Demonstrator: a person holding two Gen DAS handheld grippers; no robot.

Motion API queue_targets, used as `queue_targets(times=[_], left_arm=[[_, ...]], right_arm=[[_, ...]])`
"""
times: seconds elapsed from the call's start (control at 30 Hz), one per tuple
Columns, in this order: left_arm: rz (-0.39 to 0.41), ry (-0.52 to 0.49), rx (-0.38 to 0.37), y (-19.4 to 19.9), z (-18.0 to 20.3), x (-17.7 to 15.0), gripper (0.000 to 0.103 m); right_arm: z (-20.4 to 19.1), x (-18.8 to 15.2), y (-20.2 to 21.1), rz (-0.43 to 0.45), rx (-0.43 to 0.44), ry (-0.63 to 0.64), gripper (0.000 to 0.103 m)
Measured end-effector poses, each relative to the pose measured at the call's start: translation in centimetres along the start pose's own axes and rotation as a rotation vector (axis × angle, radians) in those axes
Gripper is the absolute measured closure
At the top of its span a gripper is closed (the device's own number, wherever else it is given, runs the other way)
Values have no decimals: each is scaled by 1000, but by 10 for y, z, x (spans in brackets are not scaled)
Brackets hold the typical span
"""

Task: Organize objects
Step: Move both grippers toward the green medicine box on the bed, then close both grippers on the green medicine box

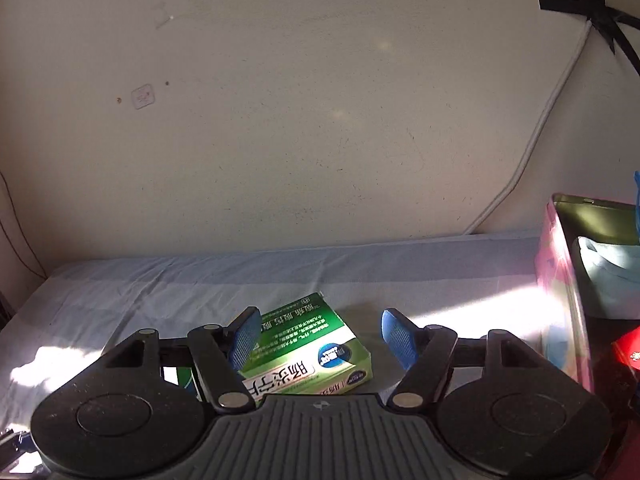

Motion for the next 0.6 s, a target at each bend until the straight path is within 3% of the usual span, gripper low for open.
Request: queue_targets(times=[0.13,0.2,0.4,0.53,0.6], left_arm=[[29,70,7,1,-15,7,31],[29,108,8,1,-21,9,31],[24,158,2,2,-27,10,31],[31,180,2,4,-32,10,31],[23,208,-26,4,-33,9,31]], right_arm=[[12,2,-35,-104,7,-112,42],[11,-6,-38,-148,32,-134,50],[-11,-52,18,-187,202,-188,50],[-48,-89,67,-231,368,-40,51],[-63,-92,88,-169,372,113,50]])
Point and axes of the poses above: each gripper's, at about its wrist camera, not at the fingertips, and y roughly against the way its jaws point, z to its right, x to its top, the point moved 5 cm from there along -y, roughly the way its jaws point, and after that the axes turned 4 degrees about z, right-handed, at the moved point
